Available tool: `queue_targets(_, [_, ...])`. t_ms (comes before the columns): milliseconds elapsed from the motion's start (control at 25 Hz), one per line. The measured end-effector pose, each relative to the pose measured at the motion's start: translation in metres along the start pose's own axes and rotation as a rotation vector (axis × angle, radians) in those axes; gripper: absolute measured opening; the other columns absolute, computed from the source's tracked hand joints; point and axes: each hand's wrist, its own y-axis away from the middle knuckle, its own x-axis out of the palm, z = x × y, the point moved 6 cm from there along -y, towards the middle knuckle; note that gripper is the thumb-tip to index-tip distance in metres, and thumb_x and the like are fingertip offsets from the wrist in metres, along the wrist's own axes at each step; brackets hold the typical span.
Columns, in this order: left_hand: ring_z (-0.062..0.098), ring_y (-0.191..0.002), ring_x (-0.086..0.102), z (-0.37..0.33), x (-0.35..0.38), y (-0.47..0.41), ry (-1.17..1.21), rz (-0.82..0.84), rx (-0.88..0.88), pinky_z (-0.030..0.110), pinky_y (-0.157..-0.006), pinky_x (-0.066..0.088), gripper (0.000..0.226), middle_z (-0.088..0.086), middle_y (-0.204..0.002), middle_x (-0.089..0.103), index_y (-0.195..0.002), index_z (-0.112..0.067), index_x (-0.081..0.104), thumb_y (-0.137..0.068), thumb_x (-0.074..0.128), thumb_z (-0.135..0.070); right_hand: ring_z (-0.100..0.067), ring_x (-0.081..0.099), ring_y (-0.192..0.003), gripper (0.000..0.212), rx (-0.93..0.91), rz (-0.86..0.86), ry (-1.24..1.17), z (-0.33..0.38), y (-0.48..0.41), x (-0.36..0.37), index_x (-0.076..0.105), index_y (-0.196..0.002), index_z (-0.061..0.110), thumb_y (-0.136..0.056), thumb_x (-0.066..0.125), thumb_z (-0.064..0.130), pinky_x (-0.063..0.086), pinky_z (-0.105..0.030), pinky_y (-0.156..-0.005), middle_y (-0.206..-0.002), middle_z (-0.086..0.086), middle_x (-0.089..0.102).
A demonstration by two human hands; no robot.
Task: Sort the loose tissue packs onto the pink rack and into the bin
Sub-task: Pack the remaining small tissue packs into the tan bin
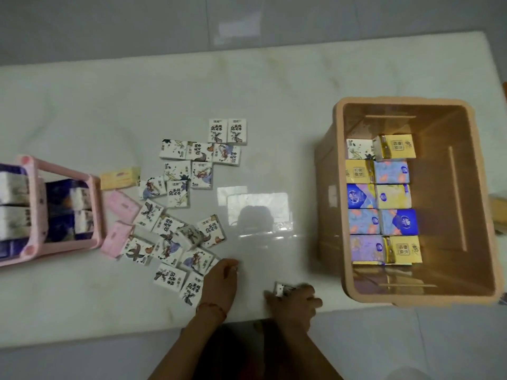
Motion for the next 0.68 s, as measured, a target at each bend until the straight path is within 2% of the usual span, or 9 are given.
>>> queue_targets(120, [0.026,-0.096,0.055,0.004,-0.04,0.001,0.11,-0.285,0.038,0.028,-0.082,0.041,0.017,0.007,-0.097,0.056,-0.09,-0.012,0.056,-0.092,0.046,0.001,-0.035,0.039,-0.115,0.069,-0.23,-0.014,0.023,0.034,0.005,0.019,0.032,-0.125,0.008,-0.072,0.075,0.022,0.042,-0.04,-0.09,-0.127,-0.017,0.034])
queue_targets(200, [0.024,-0.094,0.051,0.006,-0.068,-0.002,0.201,-0.513,0.042,0.033,-0.085,0.044,0.009,0.01,-0.102,0.049,-0.098,-0.006,0.054,-0.09,0.052,-0.001,-0.029,0.041,-0.114,0.072,-0.428,0.03,0.025,0.069,0.012,0.031,0.035,-0.127,0.008,-0.072,0.077,0.026,0.041,-0.033,-0.088,-0.124,-0.014,0.039])
queue_targets(240, [0.023,-0.094,0.049,0.009,-0.078,-0.008,0.229,-0.568,0.005,0.031,-0.086,0.042,0.019,0.011,-0.107,0.045,-0.106,-0.001,0.052,-0.088,0.057,-0.005,-0.025,0.042,-0.112,0.07,-0.535,0.046,0.035,0.089,0.017,0.038,0.037,-0.125,0.008,-0.071,0.078,0.028,0.04,-0.029,-0.087,-0.121,-0.011,0.042])
queue_targets(320, [0.024,-0.095,0.05,0.014,-0.088,-0.027,0.245,-0.563,-0.097,0.034,-0.089,0.043,0.048,0.013,-0.113,0.044,-0.118,0.0,0.045,-0.082,0.068,-0.019,-0.018,0.043,-0.105,0.062,-0.717,0.084,0.03,0.127,0.031,0.046,0.044,-0.116,0.007,-0.069,0.079,0.028,0.043,-0.026,-0.087,-0.112,-0.006,0.047])
queue_targets(360, [0.026,-0.095,0.051,0.015,-0.089,-0.037,0.228,-0.534,-0.132,0.035,-0.089,0.044,0.053,0.013,-0.112,0.046,-0.119,-0.001,0.044,-0.08,0.07,-0.024,-0.015,0.043,-0.102,0.059,-0.785,0.109,0.009,0.143,0.039,0.046,0.045,-0.113,0.006,-0.069,0.079,0.026,0.045,-0.025,-0.087,-0.107,-0.002,0.046])
queue_targets(480, [0.03,-0.099,0.053,0.01,-0.09,-0.052,0.113,-0.442,-0.168,0.034,-0.084,0.041,0.037,0.018,-0.11,0.056,-0.115,-0.001,0.051,-0.086,0.062,-0.022,-0.008,0.05,-0.097,0.068,-0.842,0.22,-0.078,0.181,0.066,0.031,0.038,-0.12,0.013,-0.069,0.081,0.024,0.041,-0.002,-0.07,-0.106,0.007,0.042])
queue_targets(520, [0.031,-0.102,0.053,0.008,-0.093,-0.051,0.098,-0.452,-0.173,0.034,-0.084,0.04,0.032,0.019,-0.11,0.058,-0.114,-0.001,0.053,-0.088,0.059,-0.018,-0.008,0.053,-0.095,0.065,-0.871,0.234,-0.102,0.189,0.076,0.021,0.037,-0.117,0.018,-0.069,0.081,0.024,0.043,-0.002,-0.069,-0.105,0.008,0.044])
queue_targets(600, [0.032,-0.105,0.053,-0.003,-0.103,-0.041,0.149,-0.534,-0.168,0.034,-0.086,0.04,0.03,0.019,-0.11,0.058,-0.115,0.0,0.053,-0.088,0.056,-0.012,-0.009,0.055,-0.098,0.059,-0.991,0.158,-0.144,0.197,0.095,-0.01,0.041,-0.112,0.024,-0.069,0.081,0.027,0.049,-0.013,-0.08,-0.105,0.008,0.048])
queue_targets(680, [0.031,-0.103,0.054,-0.031,-0.111,-0.023,0.291,-0.588,-0.114,0.03,-0.086,0.041,0.03,0.014,-0.106,0.057,-0.117,-0.003,0.052,-0.088,0.056,-0.01,-0.003,0.051,-0.104,0.065,-1.055,0.009,-0.23,0.198,0.106,-0.058,0.044,-0.123,0.021,-0.07,0.08,0.032,0.045,-0.015,-0.09,-0.113,0.009,0.046])
